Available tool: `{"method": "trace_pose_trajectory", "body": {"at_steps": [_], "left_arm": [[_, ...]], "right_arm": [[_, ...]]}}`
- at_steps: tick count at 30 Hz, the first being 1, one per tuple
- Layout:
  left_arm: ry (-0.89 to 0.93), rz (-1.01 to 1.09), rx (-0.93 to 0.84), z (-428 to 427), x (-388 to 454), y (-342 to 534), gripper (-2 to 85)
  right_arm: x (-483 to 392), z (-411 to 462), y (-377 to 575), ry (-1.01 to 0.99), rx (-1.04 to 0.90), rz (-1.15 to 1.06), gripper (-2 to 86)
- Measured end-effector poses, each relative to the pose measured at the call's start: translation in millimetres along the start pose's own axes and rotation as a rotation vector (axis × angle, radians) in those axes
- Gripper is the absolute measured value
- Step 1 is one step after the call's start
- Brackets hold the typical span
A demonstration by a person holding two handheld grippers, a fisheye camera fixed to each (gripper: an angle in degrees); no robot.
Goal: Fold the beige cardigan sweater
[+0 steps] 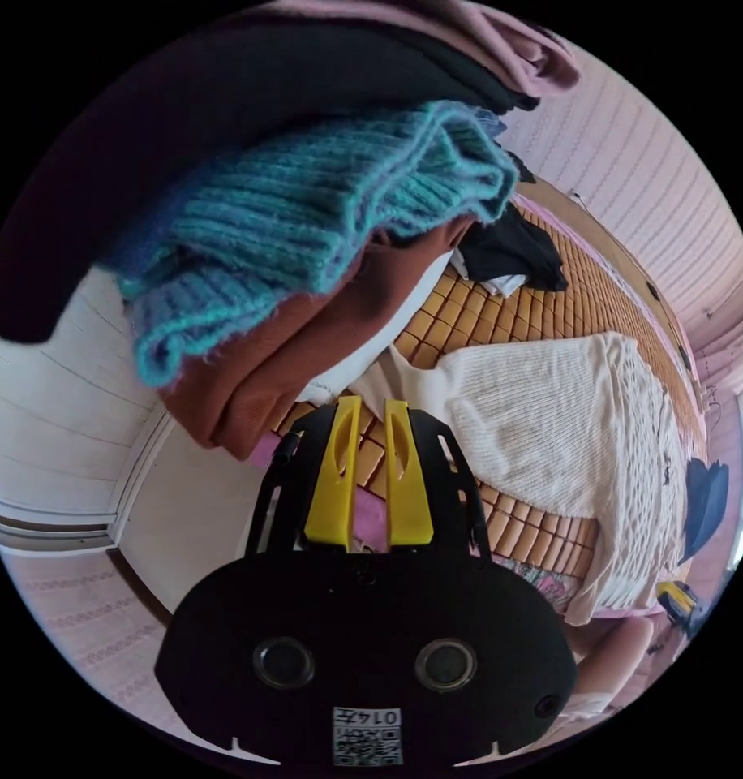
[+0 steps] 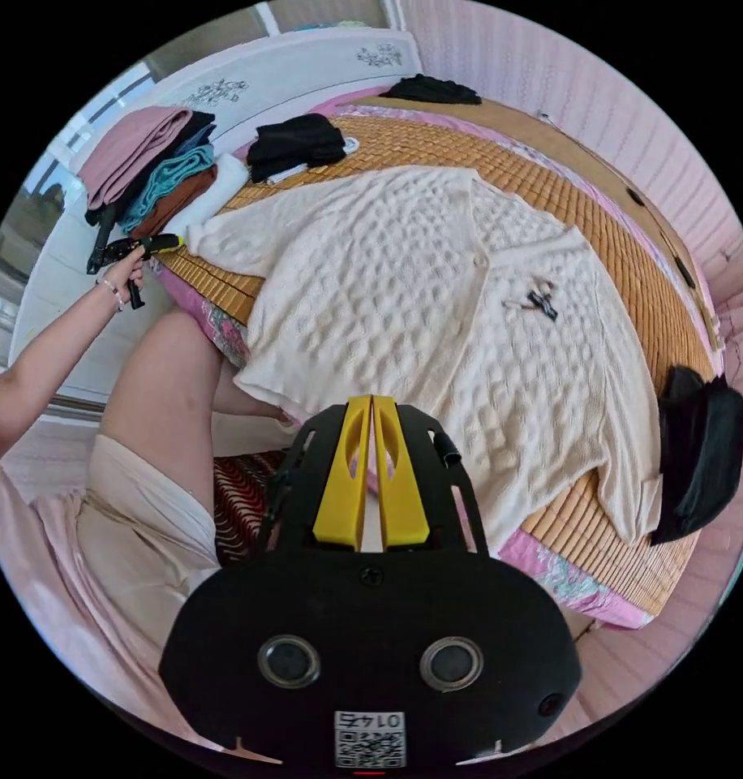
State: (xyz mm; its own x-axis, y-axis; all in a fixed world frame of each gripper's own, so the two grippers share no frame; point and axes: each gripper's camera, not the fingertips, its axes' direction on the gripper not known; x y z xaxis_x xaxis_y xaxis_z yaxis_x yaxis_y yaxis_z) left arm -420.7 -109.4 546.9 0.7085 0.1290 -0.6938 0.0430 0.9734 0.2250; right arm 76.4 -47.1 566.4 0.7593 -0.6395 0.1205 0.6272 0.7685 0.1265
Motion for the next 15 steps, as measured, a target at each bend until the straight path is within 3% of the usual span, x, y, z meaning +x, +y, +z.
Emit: {"method": "trace_pose_trajectory", "body": {"at_steps": [2,7,12,15], "left_arm": [[0.04,0.006,-0.086,18.0,-5.4,-1.2,4.8],[0.158,-0.003,-0.021,19.8,-26.7,9.4,-0.3],[0.209,-0.053,0.169,-8.1,-45.1,45.5,-0.9],[0.166,-0.002,0.129,2.6,-46.5,57.5,-0.8]], "right_arm": [[-35.6,2.1,-56.7,-0.026,0.022,-0.144,-0.8],[-119.4,23.3,-159.4,-0.08,-0.008,-0.388,-0.8],[-201.1,50.8,-227.4,-0.016,-0.005,-0.572,-0.8],[-236.1,81.0,-258.7,0.001,-0.084,-0.609,-0.4]]}}
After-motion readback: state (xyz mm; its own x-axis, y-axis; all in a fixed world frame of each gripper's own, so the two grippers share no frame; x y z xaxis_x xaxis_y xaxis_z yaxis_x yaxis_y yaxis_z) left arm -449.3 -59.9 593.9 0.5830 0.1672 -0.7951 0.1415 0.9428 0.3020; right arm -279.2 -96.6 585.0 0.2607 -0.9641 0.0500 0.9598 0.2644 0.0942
